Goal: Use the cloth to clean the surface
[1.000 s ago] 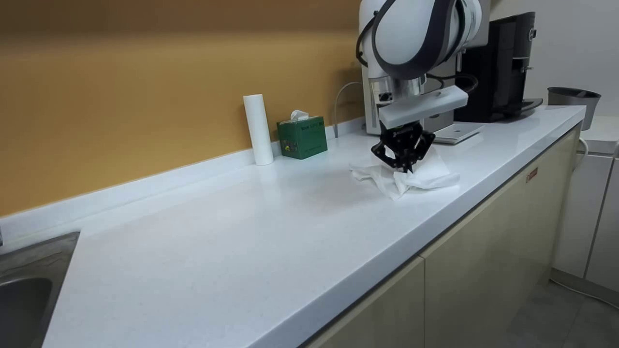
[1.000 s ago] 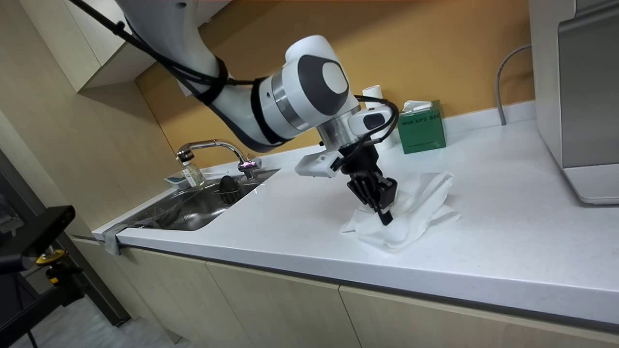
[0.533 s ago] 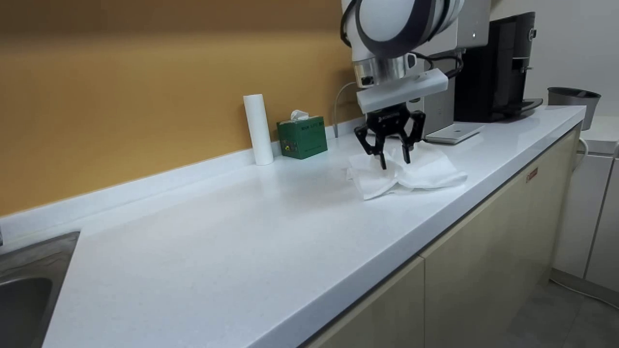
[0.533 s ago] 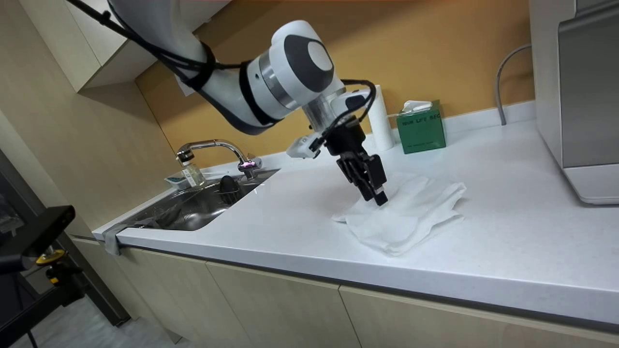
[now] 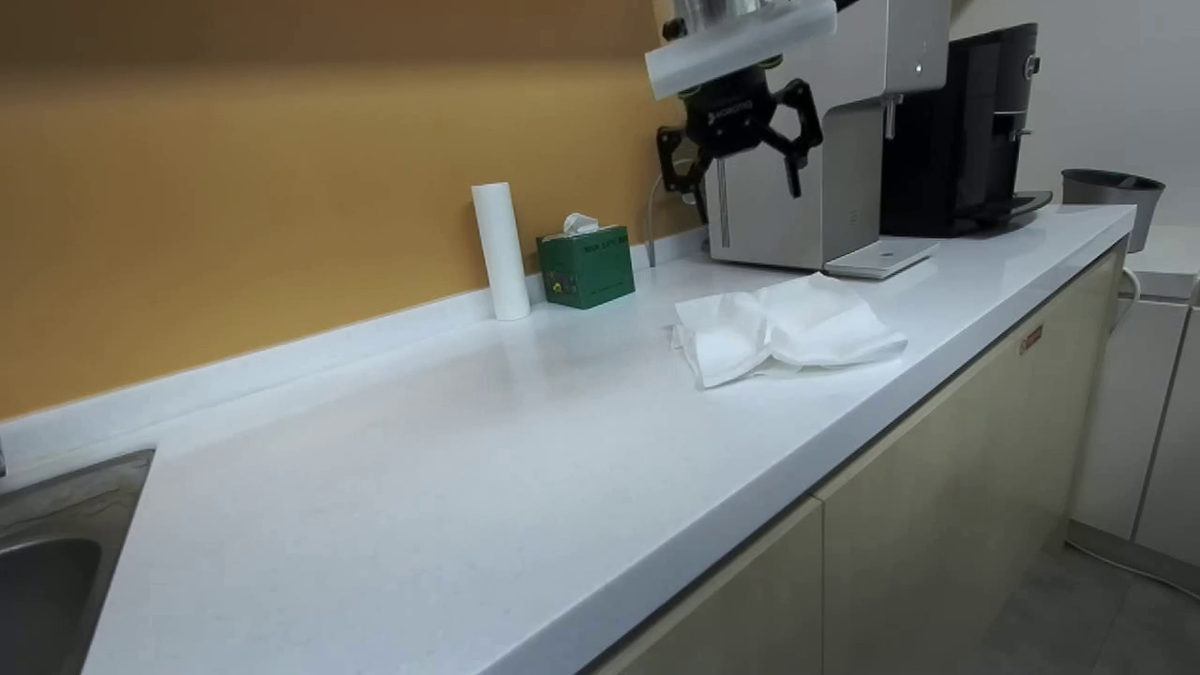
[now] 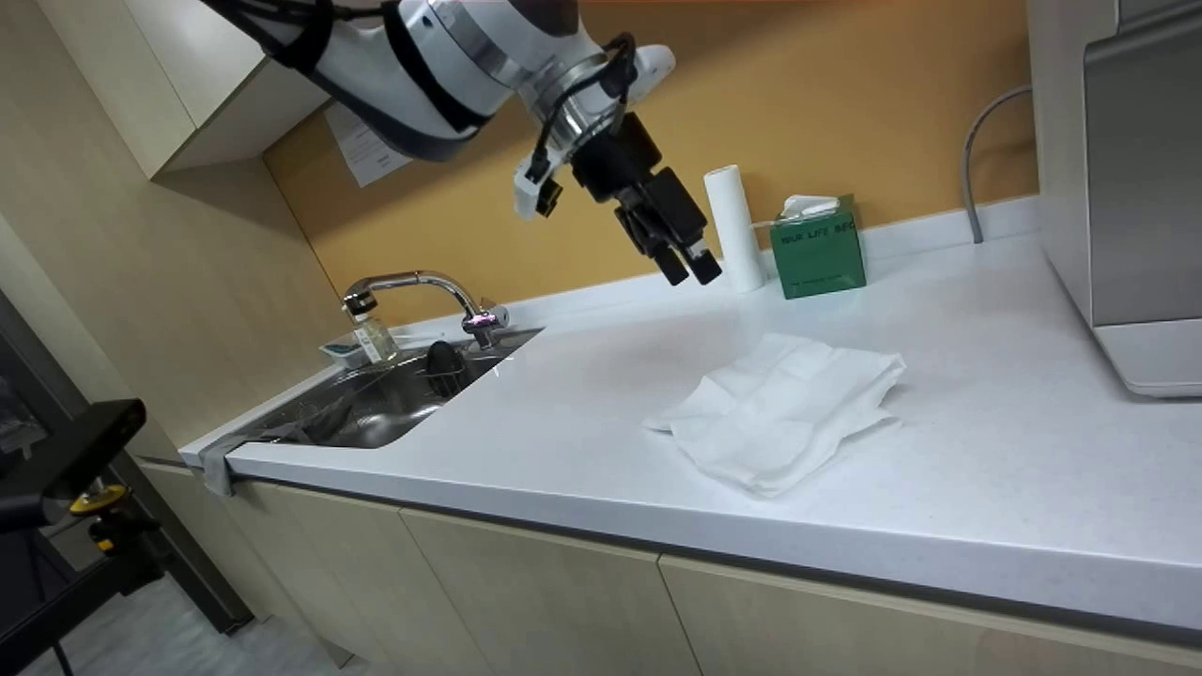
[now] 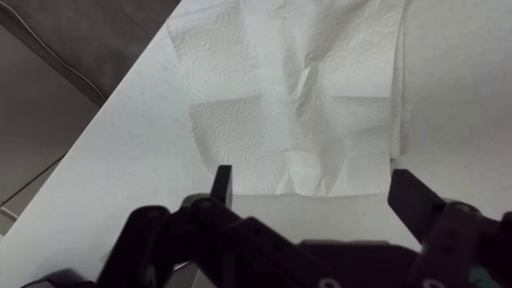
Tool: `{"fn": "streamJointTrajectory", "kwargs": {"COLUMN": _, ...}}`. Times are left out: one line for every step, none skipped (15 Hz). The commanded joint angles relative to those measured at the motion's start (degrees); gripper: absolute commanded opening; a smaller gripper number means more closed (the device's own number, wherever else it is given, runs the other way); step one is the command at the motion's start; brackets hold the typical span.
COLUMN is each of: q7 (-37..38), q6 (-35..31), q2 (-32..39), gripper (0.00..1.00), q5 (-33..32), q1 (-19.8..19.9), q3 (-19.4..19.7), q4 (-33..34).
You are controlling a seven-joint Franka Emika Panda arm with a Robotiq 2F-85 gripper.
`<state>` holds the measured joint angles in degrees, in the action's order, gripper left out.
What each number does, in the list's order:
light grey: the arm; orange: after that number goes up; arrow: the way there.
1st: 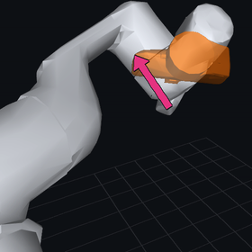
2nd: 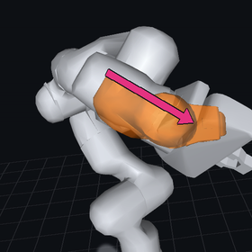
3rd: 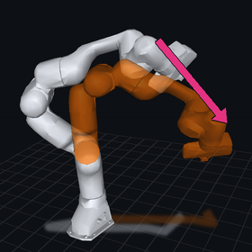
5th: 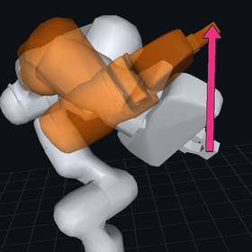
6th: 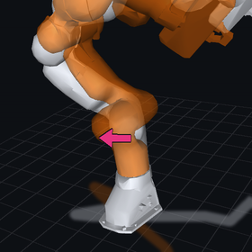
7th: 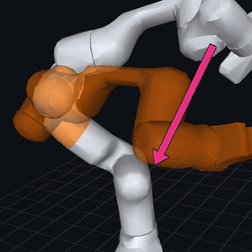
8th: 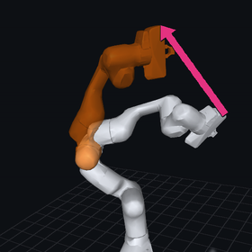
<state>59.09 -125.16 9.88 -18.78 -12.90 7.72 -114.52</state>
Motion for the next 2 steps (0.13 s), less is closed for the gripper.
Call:
{"fn": "streamJointTrajectory", "kwargs": {"q7": 2.9, "q6": 5.37, "q2": -2.73, "gripper": 1.0, "q5": 0.39, "q1": 2.49, "q3": -3.41, "q4": -0.62}}
{"fn": "streamJointTrajectory", "kwargs": {"q7": 2.49, "q6": 6.26, "q2": -3.2, "gripper": 1.0, "q5": 1.33, "q1": 3.15, "q3": -4.03, "q4": -1.12}}
